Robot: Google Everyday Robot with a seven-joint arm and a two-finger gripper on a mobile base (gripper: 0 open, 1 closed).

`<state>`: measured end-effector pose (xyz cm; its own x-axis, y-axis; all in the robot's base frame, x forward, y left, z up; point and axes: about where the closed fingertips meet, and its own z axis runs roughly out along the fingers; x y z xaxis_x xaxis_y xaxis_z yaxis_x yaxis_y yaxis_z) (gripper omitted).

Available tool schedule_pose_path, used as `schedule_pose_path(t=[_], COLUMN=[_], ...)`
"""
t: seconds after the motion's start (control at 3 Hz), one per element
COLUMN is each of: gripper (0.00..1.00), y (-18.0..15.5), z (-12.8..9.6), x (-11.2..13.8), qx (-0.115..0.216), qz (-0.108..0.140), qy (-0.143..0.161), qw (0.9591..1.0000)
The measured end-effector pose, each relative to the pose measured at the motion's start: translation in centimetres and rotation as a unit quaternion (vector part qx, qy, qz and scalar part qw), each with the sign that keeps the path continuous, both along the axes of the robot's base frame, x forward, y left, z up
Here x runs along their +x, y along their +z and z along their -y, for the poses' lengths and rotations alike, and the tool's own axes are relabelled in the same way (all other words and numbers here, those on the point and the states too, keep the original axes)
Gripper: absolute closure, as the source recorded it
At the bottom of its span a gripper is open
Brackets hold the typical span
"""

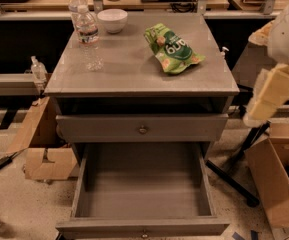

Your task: Place green rice chip bag into middle drawer

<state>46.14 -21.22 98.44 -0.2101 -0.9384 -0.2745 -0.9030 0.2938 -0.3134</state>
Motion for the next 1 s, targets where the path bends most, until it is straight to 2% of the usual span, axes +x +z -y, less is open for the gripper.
schedule_pose_path(t=[0.33, 0.67, 1.0], gripper=[0.0, 0.0, 0.0], y=[1.7, 4.3, 5.5], z=[-1.0, -2.1, -3.0], x=[6.5, 16.2, 22.1], qx=[0.066, 0.171, 0.253], qz=[0.073, 0.15, 0.182], qy=[-0.004, -0.038, -0.077], qw=[0.9951, 0.9731, 0.9469])
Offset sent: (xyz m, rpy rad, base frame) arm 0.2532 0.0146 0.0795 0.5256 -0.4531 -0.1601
